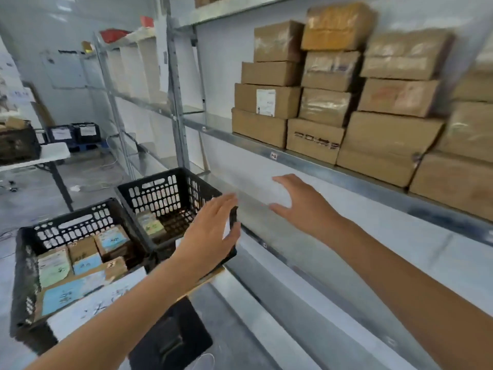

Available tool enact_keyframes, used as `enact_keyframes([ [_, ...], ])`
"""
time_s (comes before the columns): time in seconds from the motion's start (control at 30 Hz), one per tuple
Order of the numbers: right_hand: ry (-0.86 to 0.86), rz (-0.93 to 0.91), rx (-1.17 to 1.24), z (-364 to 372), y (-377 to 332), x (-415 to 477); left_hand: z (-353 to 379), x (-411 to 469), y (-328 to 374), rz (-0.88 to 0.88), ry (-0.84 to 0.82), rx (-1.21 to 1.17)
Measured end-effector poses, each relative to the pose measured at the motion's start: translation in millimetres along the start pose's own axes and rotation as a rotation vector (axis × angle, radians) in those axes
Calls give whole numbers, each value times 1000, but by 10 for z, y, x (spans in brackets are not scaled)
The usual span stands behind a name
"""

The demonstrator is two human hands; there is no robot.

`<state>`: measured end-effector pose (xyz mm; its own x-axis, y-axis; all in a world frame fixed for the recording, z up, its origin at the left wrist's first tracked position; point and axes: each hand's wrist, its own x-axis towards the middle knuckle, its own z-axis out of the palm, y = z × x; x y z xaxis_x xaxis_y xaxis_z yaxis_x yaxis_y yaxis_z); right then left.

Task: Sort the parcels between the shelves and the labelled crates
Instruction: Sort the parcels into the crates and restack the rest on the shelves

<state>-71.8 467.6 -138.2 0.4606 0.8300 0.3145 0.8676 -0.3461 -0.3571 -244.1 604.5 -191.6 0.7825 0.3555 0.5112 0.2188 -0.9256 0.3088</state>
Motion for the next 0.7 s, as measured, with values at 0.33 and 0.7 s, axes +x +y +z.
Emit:
enact_keyframes([
  [0.33,229,233,-194,-1369,841,-1249,432,576,1798,303,22,-164],
  [0.7,626,291,-131,-2582,1071,-1537,163,1712,2833,368,102,-423],
])
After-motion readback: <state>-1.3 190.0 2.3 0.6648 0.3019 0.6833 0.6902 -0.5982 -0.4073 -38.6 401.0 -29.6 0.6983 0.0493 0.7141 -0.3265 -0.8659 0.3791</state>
